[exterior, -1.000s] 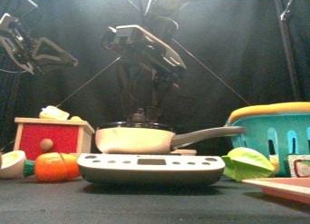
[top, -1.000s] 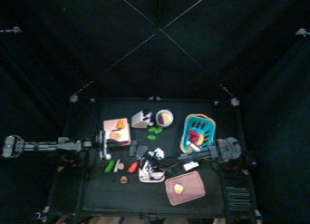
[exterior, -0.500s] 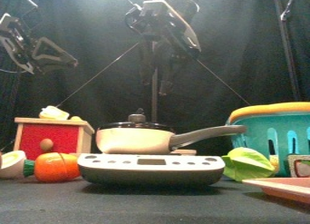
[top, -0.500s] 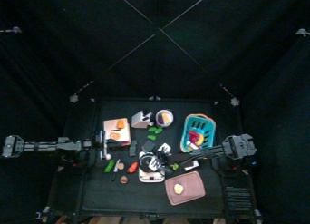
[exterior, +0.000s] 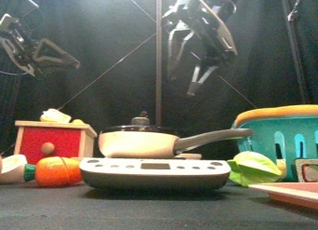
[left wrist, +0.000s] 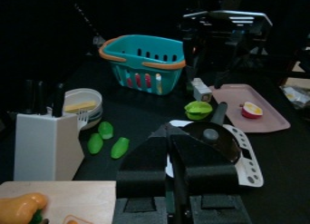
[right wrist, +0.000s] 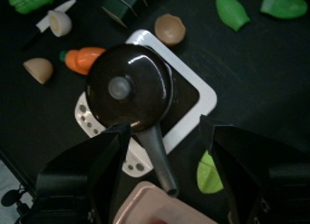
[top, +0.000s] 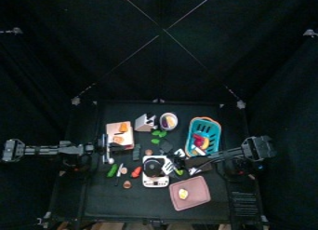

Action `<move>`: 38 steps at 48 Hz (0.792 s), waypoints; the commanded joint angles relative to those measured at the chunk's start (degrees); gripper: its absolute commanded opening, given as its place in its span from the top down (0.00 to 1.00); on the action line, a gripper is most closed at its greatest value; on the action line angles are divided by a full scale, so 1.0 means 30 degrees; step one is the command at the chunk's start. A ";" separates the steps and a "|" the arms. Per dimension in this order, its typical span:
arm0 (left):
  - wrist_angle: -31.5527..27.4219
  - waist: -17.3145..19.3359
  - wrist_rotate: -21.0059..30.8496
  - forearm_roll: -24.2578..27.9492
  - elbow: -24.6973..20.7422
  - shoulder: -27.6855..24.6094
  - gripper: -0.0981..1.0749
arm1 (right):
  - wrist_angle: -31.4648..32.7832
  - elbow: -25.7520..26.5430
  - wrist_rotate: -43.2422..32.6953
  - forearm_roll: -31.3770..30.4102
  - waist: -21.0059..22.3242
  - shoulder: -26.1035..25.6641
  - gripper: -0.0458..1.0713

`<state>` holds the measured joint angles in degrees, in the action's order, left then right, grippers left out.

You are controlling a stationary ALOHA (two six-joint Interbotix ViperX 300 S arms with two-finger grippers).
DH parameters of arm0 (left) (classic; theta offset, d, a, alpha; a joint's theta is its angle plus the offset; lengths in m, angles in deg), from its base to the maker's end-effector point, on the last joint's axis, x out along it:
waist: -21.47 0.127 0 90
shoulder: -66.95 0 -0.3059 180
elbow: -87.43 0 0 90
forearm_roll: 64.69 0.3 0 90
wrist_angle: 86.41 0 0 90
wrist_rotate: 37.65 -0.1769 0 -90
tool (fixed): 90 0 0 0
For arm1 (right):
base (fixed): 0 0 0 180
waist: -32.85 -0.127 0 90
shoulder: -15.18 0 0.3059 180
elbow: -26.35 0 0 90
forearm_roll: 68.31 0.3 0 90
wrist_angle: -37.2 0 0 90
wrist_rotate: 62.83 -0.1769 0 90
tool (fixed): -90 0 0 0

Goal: Grab seaweed

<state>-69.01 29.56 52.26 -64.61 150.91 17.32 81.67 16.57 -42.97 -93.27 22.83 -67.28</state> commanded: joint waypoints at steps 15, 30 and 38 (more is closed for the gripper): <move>0.0088 0.0059 -0.0029 -0.0029 -0.0234 -0.0117 0.61 | 0.0439 -0.2695 -0.2549 0.1260 -0.1260 -0.2520 0.12; 0.0117 0.0088 -0.0029 0.0000 -0.0205 -0.0205 0.61 | 0.3135 -0.4219 -0.2578 0.2695 -0.2432 -0.3223 0.12; 0.0117 0.0205 -0.0029 0.0000 -0.0205 -0.0205 0.61 | 0.3428 -0.4951 -0.2578 0.3076 -0.2695 -0.3428 0.12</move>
<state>-69.01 29.73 52.26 -64.69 150.91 17.05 91.69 1.89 -50.52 -84.83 15.01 -75.37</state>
